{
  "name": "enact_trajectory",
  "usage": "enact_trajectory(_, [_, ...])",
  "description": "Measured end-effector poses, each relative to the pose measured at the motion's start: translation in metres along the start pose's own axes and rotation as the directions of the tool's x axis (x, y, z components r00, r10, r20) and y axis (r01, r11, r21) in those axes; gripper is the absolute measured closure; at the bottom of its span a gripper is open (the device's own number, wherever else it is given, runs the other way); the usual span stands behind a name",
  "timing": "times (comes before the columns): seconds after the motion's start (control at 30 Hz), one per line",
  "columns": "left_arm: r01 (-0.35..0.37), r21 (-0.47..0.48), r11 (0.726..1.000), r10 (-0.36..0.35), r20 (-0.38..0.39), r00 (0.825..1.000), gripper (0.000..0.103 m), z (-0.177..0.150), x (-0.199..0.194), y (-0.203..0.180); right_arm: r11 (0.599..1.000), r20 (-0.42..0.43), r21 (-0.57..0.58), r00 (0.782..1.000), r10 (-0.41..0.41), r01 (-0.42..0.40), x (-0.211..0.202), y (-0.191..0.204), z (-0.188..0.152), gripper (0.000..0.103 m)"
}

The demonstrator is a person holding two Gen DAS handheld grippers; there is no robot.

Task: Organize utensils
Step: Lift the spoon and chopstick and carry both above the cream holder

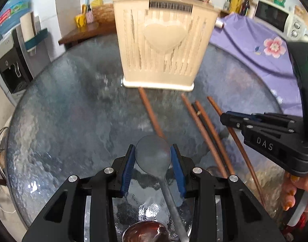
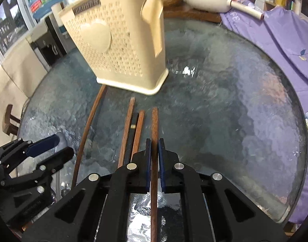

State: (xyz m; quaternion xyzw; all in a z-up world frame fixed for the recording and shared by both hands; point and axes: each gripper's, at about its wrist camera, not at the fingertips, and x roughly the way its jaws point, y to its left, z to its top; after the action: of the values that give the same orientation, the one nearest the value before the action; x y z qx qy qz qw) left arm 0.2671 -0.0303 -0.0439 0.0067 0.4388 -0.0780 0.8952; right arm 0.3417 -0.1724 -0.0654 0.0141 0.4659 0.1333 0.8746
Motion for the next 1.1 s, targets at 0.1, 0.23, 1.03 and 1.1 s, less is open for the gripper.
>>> enact_trajectory(0.1, [0.019, -0.008, 1.000, -0.019, 0.062, 0.998, 0.068, 0.005, -0.018, 0.002, 1.000, 0.081, -0.001, 0.997, 0.008, -0.008, -0.023, -0.003, 0.002, 0.095])
enact_trajectory(0.23, [0.054, -0.015, 0.998, -0.051, 0.145, 0.988, 0.068, 0.011, -0.044, 0.004, 1.000, 0.193, -0.014, 0.981, 0.029, -0.027, -0.061, -0.004, 0.002, 0.095])
enact_trajectory(1.03, [0.070, 0.027, 0.997, -0.075, 0.328, 0.942, 0.068, 0.034, -0.108, -0.004, 0.993, 0.375, -0.087, 0.921, 0.109, -0.082, -0.162, 0.003, 0.001, 0.095])
enact_trajectory(1.1, [0.068, 0.029, 0.997, -0.073, 0.333, 0.940, 0.068, 0.040, -0.109, -0.003, 0.993, 0.388, -0.091, 0.916, 0.107, -0.077, -0.167, 0.004, 0.004, 0.095])
